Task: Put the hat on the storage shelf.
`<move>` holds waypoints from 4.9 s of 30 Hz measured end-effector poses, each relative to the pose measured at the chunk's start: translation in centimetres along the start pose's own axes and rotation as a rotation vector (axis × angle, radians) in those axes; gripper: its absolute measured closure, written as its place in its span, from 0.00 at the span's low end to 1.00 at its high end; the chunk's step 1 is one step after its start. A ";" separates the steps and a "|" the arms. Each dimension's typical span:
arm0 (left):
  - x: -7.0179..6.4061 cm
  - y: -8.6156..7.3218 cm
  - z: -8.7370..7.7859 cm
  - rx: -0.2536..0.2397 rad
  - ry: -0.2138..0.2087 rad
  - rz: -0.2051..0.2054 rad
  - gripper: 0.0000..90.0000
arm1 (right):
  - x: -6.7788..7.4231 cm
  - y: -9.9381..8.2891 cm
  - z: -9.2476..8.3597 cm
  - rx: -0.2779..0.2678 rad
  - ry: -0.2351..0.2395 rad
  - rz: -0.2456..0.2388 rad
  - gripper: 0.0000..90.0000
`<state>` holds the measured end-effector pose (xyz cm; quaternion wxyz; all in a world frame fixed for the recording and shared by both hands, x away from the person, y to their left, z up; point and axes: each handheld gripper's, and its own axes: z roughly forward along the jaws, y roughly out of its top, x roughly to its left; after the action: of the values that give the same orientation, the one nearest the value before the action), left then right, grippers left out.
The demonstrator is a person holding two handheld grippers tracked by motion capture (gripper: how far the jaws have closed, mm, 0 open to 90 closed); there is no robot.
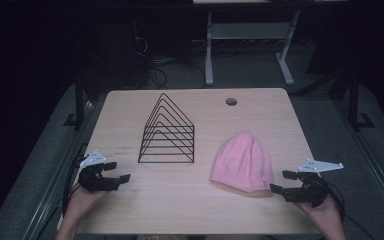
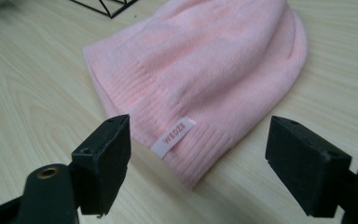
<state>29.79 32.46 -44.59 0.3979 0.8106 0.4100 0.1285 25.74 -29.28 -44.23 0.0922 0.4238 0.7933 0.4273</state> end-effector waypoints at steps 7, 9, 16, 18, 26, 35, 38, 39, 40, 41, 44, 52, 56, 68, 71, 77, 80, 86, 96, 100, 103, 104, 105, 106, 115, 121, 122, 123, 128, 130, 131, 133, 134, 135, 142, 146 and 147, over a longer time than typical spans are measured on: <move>-0.1 0.1 0.2 0.005 0.001 0.012 0.23 | -0.4 1.2 0.1 -0.007 0.033 -0.009 0.23; 0.1 0.0 0.1 -0.003 -0.003 0.005 0.23 | -0.5 2.0 0.5 0.004 0.049 -0.005 0.23; 0.2 -0.1 0.0 -0.002 0.001 -0.006 0.23 | -1.0 3.9 1.6 0.019 0.081 -0.011 0.22; 0.1 -0.1 0.0 0.000 -0.004 -0.006 0.23 | -1.2 4.5 1.9 0.028 0.088 -0.014 0.22; 0.1 0.1 0.1 -0.002 -0.007 0.005 0.23 | -2.0 7.4 4.1 0.056 0.121 -0.031 0.23; 0.2 0.0 0.0 -0.004 -0.006 -0.005 0.23 | -3.2 9.7 5.9 0.104 0.120 -0.037 0.23; 0.3 0.0 -0.3 -0.020 0.000 -0.014 0.23 | -3.9 10.1 6.6 0.117 0.117 -0.024 0.24; 0.4 0.0 -0.5 -0.032 0.003 -0.018 0.23 | -4.0 10.2 6.7 0.125 0.112 -0.018 0.24; 0.4 0.0 -0.5 -0.032 0.003 -0.018 0.23 | -4.0 10.2 6.7 0.125 0.112 -0.018 0.24; 0.5 0.0 -0.6 -0.039 0.003 -0.025 0.23 | -4.3 10.4 7.1 0.136 0.112 -0.011 0.24; 0.6 -0.1 -0.6 -0.038 0.001 -0.027 0.23 | -4.8 10.8 7.7 0.147 0.109 -0.003 0.24; 0.8 -0.2 -0.7 -0.034 0.006 -0.031 0.23 | -6.2 12.1 9.0 0.157 0.106 0.015 0.25; 1.0 -0.3 -1.0 -0.040 0.012 -0.040 0.23 | -7.1 12.7 9.7 0.167 0.102 0.038 0.26; 0.9 -0.2 -0.8 -0.032 0.009 -0.026 0.23 | -8.1 13.0 12.4 0.222 0.090 0.053 0.31; 0.9 -0.2 -0.8 -0.033 0.010 -0.023 0.23 | -8.4 12.8 13.1 0.241 0.099 0.067 0.35; 0.9 -0.2 -0.9 -0.035 0.012 -0.023 0.23 | -8.4 12.7 13.7 0.264 0.097 0.052 0.45; 0.9 -0.2 -0.9 -0.031 0.012 -0.019 0.23 | -8.6 12.6 14.1 0.297 0.103 0.072 0.47; 0.9 -0.1 -0.9 -0.030 0.011 -0.019 0.23 | -8.6 12.7 14.6 0.300 0.125 0.073 0.53; 0.7 -0.1 -0.7 -0.025 0.005 -0.012 0.23 | -8.7 12.5 14.8 0.307 0.167 0.090 0.76; 0.6 0.0 -0.7 -0.025 0.003 -0.009 0.23 | -8.4 12.6 14.5 0.302 0.180 0.086 0.82; 0.5 0.0 -0.6 -0.027 0.002 -0.011 0.23 | -8.0 12.8 13.9 0.286 0.179 0.077 0.83; 0.5 0.0 -0.6 -0.028 0.001 -0.010 0.23 | -7.8 13.0 13.6 0.272 0.183 0.078 0.83; 0.5 0.0 -0.6 -0.027 0.001 -0.010 0.23 | -7.6 13.1 13.3 0.261 0.186 0.071 0.84; 0.5 0.0 -0.6 -0.027 0.001 -0.010 0.23 | -7.3 13.3 13.1 0.250 0.181 0.057 0.84; 0.5 0.1 -0.8 -0.030 -0.001 -0.002 0.23 | -4.8 14.7 9.7 0.152 0.185 0.004 0.84; 0.4 0.1 -0.8 -0.034 -0.005 -0.004 0.23 | -3.1 15.8 7.5 0.101 0.182 -0.037 0.85; 0.4 0.1 -0.8 -0.033 -0.006 -0.005 0.23 | -2.9 16.0 7.2 0.095 0.179 -0.044 0.85; 0.4 0.1 -0.8 -0.035 -0.007 -0.005 0.23 | -2.7 16.2 6.9 0.088 0.177 -0.053 0.85; 0.4 0.1 -0.9 -0.034 -0.015 -0.005 0.24 | -1.6 17.3 5.2 0.039 0.167 -0.089 0.85; 0.4 0.1 -1.0 -0.040 -0.017 -0.008 0.24 | -1.2 17.7 4.7 0.033 0.158 -0.103 0.85; 0.4 0.2 -1.0 -0.039 -0.019 -0.008 0.24 | -0.9 18.0 4.4 0.027 0.153 -0.110 0.85; 0.3 0.3 -1.1 -0.041 -0.021 -0.010 0.24 | -0.6 18.4 4.1 0.019 0.146 -0.124 0.85; 0.3 0.3 -1.1 -0.041 -0.021 -0.010 0.24 | -0.6 18.4 4.1 0.019 0.146 -0.124 0.85; 0.3 0.4 -1.3 -0.046 -0.022 -0.007 0.25 | -0.2 18.8 3.7 0.012 0.139 -0.140 0.85; 0.2 0.9 -1.6 -0.054 -0.033 -0.005 0.25 | 0.5 20.1 2.6 -0.024 0.134 -0.165 0.85; 0.1 1.2 -1.7 -0.055 -0.045 -0.004 0.25 | 1.0 20.8 2.0 -0.050 0.130 -0.178 0.85; 0.0 1.5 -1.8 -0.058 -0.046 -0.002 0.25 | 1.2 21.1 1.8 -0.057 0.132 -0.184 0.85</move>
<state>29.66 32.86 -42.30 0.4308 0.8010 0.3977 0.1211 38.43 -21.50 -29.12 0.0905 0.3172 0.8207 0.4665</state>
